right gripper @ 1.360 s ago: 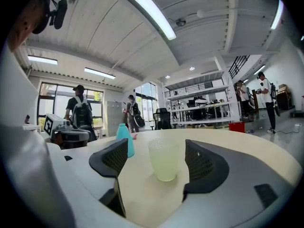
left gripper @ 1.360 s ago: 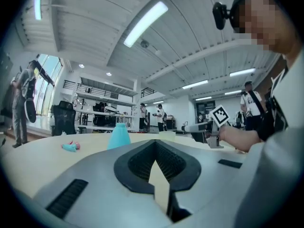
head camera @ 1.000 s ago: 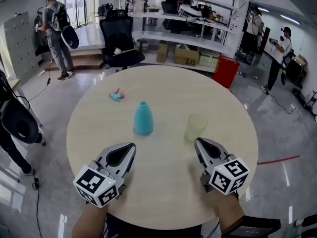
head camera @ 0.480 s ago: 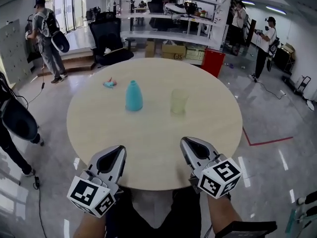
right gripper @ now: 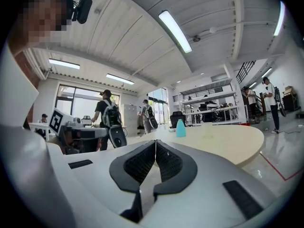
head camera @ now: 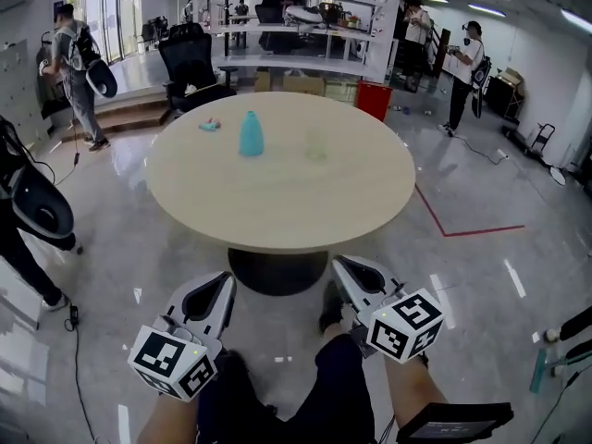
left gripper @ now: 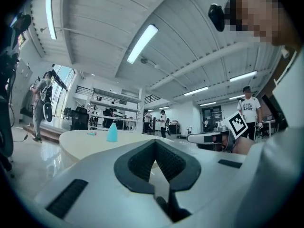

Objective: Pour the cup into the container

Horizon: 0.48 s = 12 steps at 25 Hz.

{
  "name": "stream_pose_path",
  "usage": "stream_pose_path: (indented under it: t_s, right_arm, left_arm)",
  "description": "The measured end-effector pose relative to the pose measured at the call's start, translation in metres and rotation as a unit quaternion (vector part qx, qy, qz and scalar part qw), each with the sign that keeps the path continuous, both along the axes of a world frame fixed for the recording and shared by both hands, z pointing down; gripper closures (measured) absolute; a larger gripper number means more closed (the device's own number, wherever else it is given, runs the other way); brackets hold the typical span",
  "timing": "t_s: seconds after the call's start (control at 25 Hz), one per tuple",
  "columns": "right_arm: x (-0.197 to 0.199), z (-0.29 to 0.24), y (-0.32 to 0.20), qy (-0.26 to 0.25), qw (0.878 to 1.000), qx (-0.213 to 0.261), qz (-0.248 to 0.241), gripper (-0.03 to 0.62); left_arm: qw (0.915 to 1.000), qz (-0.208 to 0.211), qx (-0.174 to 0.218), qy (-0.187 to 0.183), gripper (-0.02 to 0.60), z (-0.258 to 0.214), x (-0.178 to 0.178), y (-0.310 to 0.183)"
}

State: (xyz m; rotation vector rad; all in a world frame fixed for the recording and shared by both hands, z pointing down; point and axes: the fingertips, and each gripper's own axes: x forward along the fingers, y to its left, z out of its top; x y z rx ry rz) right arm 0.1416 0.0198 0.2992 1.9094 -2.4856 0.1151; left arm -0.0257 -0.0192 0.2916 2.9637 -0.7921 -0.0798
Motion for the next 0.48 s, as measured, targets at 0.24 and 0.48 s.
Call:
stream_pose_path:
  t_s: [0.24, 0.48]
  right_arm:
    - [-0.050, -0.002, 0.072, 0.015, 1.000, -0.004, -0.007, 0.586]
    - [-0.100, -0.010, 0.195, 0.006, 1.000, -0.024, -0.019, 0.586]
  left_arm:
    - [0.9999, 0.008, -0.012, -0.002, 0.583, 0.007, -0.043, 0.080]
    - [0.9994, -0.010, -0.034, -0.002, 0.583, 0.003, -0.097, 0.208]
